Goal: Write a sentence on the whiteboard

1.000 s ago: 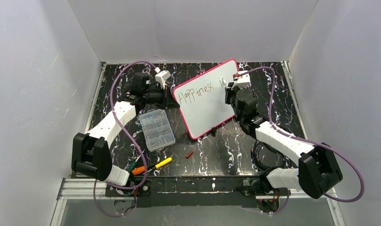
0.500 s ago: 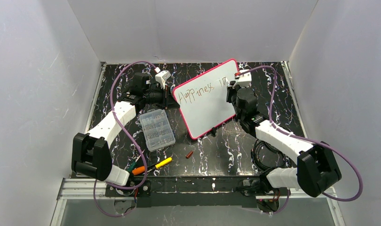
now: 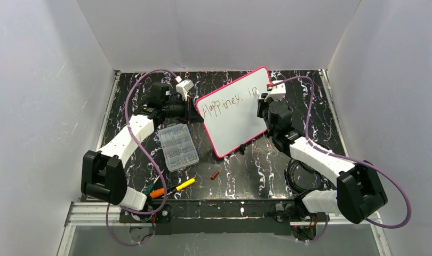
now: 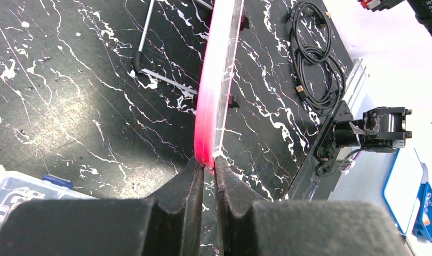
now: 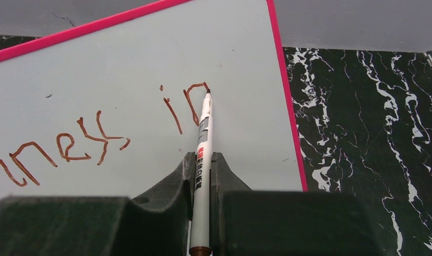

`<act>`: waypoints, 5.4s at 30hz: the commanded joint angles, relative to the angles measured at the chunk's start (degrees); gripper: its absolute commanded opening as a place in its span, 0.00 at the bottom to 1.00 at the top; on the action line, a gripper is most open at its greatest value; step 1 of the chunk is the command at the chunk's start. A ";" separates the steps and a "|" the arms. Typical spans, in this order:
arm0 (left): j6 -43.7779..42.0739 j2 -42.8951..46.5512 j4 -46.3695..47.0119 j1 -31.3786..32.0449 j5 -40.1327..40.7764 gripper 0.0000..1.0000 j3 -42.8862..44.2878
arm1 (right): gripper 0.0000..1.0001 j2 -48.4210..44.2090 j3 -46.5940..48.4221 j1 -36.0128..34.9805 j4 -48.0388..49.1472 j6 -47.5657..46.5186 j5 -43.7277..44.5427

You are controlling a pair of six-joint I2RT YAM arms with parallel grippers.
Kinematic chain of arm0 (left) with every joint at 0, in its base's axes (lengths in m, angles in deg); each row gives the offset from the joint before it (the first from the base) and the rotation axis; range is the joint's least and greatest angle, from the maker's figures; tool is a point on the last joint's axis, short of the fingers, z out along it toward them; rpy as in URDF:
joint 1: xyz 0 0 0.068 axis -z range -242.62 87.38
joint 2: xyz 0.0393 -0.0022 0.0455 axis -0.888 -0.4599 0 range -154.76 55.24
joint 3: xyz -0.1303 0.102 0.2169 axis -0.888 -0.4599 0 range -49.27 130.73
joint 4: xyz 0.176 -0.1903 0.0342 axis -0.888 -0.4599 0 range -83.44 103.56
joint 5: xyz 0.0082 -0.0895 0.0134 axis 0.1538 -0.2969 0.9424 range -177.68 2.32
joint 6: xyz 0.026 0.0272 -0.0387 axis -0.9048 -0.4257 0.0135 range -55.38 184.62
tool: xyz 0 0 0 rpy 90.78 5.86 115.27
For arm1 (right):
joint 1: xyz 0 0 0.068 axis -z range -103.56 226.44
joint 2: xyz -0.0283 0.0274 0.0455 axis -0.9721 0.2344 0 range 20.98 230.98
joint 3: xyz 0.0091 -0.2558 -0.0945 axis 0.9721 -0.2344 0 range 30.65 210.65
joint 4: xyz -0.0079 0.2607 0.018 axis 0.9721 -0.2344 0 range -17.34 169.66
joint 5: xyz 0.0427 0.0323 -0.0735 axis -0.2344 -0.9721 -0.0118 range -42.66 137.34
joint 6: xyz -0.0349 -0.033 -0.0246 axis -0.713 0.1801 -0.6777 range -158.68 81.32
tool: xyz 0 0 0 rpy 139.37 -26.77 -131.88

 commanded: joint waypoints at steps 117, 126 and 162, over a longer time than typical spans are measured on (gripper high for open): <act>-0.82 4.72 -0.86 0.32 -1.99 0.00 -0.42 | 0.01 -6.74 -2.13 -21.56 -9.67 0.62 -13.61; -0.74 4.62 -0.81 0.31 -2.08 0.00 -0.33 | 0.01 -7.68 -4.19 -21.90 -11.71 2.50 -12.95; -0.50 4.40 -0.60 0.29 -2.26 0.00 -0.21 | 0.01 -8.67 -3.54 -23.41 -15.56 2.56 -7.71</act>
